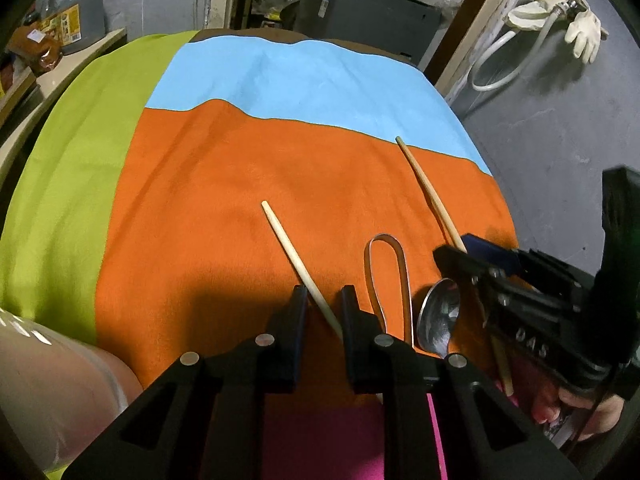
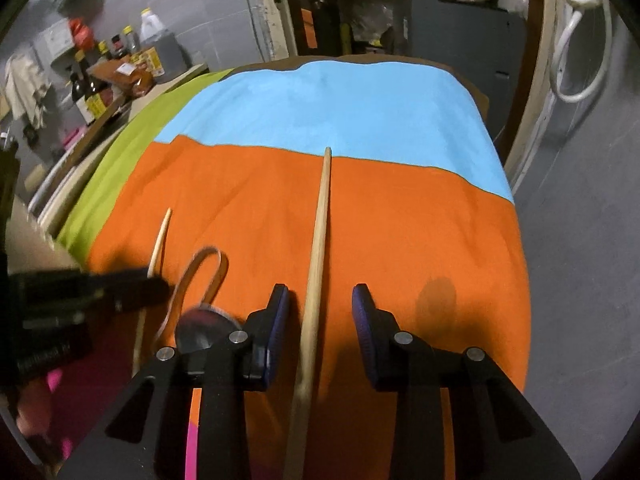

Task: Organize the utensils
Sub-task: 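Close the left tool on its chopstick while the right tool grips a chopstick, then lift both chopsticks and carry them over the white caddy, then open both tools to drop the chopsticks into the caddy, then move both tools back toward the spoon and tongs on the cloth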

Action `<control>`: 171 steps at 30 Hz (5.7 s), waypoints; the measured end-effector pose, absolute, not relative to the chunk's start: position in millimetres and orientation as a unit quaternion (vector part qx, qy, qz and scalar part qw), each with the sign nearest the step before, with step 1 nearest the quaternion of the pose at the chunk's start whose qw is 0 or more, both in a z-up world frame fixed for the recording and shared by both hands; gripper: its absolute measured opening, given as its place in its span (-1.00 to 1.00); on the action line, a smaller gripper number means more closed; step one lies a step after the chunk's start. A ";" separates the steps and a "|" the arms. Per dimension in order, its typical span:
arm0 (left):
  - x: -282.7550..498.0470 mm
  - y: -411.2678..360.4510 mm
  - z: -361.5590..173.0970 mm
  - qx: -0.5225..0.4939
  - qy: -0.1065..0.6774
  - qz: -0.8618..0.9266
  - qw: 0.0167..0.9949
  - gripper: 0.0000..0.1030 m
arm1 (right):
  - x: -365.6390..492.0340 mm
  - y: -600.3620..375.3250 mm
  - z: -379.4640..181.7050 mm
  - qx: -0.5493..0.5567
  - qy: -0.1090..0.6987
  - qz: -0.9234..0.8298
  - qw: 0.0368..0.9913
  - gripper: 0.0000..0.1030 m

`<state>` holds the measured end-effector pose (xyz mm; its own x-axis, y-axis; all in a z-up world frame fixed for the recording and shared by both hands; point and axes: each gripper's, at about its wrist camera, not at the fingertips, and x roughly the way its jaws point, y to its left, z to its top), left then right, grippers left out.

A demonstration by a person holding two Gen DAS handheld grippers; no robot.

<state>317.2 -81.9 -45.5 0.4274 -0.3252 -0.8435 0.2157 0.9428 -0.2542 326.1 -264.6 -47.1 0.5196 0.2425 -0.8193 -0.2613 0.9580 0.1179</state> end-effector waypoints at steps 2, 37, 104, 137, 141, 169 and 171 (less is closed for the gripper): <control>316.7 -82.3 -45.4 -0.055 0.512 -0.159 0.842 -0.76 | 327.8 -265.4 -47.7 0.002 0.473 0.147 0.869 -0.86; 219.8 -42.8 71.5 -0.044 0.189 -0.184 0.963 -0.96 | 206.9 -217.5 63.6 0.043 0.102 0.200 0.973 -0.90; 223.6 136.4 50.7 -0.082 0.098 -0.027 0.992 -0.96 | 231.7 -63.7 46.1 0.064 0.034 0.273 0.959 -0.90; 206.6 141.1 51.4 -0.095 0.123 -0.048 0.987 -0.94 | 212.4 -70.5 48.6 0.042 0.044 0.282 0.958 -0.88; 203.5 140.4 55.9 -0.095 0.121 -0.051 0.987 -0.93 | 209.6 -73.2 53.0 0.042 0.040 0.281 0.958 -0.87; 175.3 84.0 86.1 -0.080 0.094 -0.088 0.988 0.07 | 187.7 -159.0 82.4 0.032 0.022 0.229 0.973 0.30; 174.5 77.1 85.1 -0.079 0.095 -0.094 0.988 0.14 | 185.7 -168.3 81.4 0.030 0.024 0.224 0.974 0.39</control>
<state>174.5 77.1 85.1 0.9640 -0.2013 -0.1738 0.1712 0.9699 -0.1733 185.7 -168.3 81.4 0.8988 0.4371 -0.0341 -0.4341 0.8982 0.0696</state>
